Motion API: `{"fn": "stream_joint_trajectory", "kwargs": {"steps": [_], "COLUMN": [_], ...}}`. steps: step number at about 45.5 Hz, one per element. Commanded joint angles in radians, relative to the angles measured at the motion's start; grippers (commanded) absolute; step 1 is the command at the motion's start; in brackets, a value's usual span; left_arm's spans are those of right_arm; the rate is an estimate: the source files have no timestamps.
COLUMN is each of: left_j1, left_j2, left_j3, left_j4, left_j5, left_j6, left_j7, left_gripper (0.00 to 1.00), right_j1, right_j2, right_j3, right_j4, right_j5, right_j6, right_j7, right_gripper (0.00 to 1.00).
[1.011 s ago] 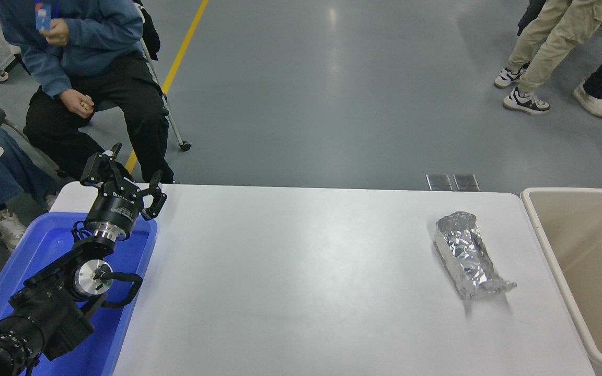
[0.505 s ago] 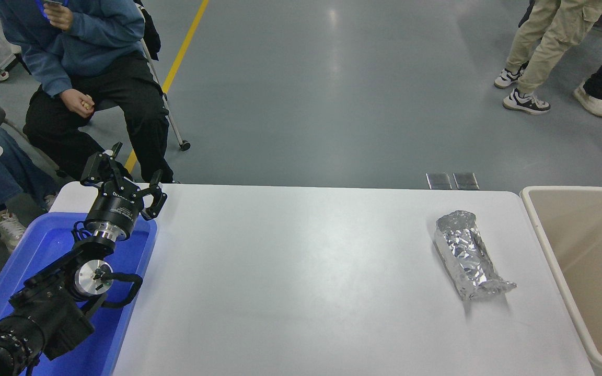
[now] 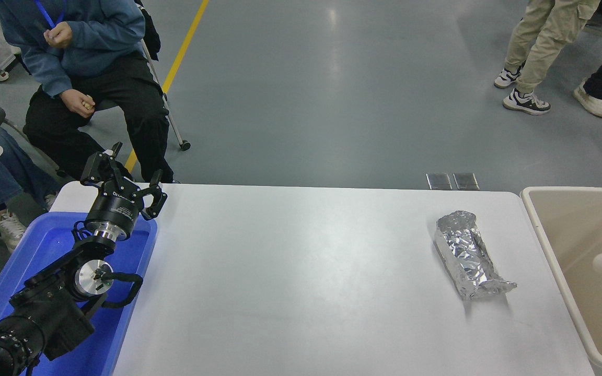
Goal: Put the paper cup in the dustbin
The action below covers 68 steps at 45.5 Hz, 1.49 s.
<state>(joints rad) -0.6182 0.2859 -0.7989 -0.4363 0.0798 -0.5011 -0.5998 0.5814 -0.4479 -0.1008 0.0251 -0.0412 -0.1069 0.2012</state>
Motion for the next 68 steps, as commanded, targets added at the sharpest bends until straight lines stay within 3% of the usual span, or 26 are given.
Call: {"fn": "stream_joint_trajectory", "kwargs": {"steps": [1,8,15,17,20,26,30,54,61,68], "left_j1": [0.0,0.0,0.0,0.0,0.0,0.0,0.0,0.0,0.0,0.0], "left_j2": [-0.001,0.001,-0.001,0.001,0.001,-0.001,0.001,0.001,0.001,0.001], "left_j3": [0.0,0.001,0.0,0.0,0.001,0.0,0.0,0.0,0.0,0.001], "left_j4": [-0.001,-0.001,0.001,0.001,0.001,0.001,-0.001,0.001,0.001,0.001], "left_j5": [0.0,0.0,0.0,0.0,0.0,0.0,0.0,0.0,0.0,0.0], "left_j6": [-0.001,0.001,-0.001,0.001,0.001,-0.001,-0.001,0.001,-0.001,0.001], "left_j7": [0.0,0.0,0.0,0.0,0.0,0.0,0.0,0.0,0.0,0.0], "left_gripper": [1.0,1.0,1.0,1.0,1.0,1.0,1.0,1.0,1.0,1.0], "right_j1": [-0.002,-0.003,-0.008,-0.009,-0.015,-0.022,-0.022,-0.011,0.009,0.015], "right_j2": [0.017,0.021,0.021,0.021,0.023,0.023,0.023,0.024,0.012,-0.011], "right_j3": [0.016,0.016,0.016,0.016,0.016,0.016,0.016,0.007,0.076,0.208], "right_j4": [-0.016,-0.016,-0.016,-0.016,-0.016,-0.014,-0.016,-0.007,-0.016,-0.022], "right_j5": [0.003,0.003,0.003,0.003,0.003,0.003,0.003,-0.005,0.024,0.035], "right_j6": [-0.022,-0.05,-0.099,-0.108,-0.109,-0.109,-0.109,-0.109,0.076,0.085], "right_j7": [-0.002,-0.002,0.001,0.0,0.0,0.0,0.0,0.004,0.004,0.029], "right_gripper": [0.0,0.03,0.66,0.78,0.84,0.86,0.97,0.99,0.99,0.99]}}
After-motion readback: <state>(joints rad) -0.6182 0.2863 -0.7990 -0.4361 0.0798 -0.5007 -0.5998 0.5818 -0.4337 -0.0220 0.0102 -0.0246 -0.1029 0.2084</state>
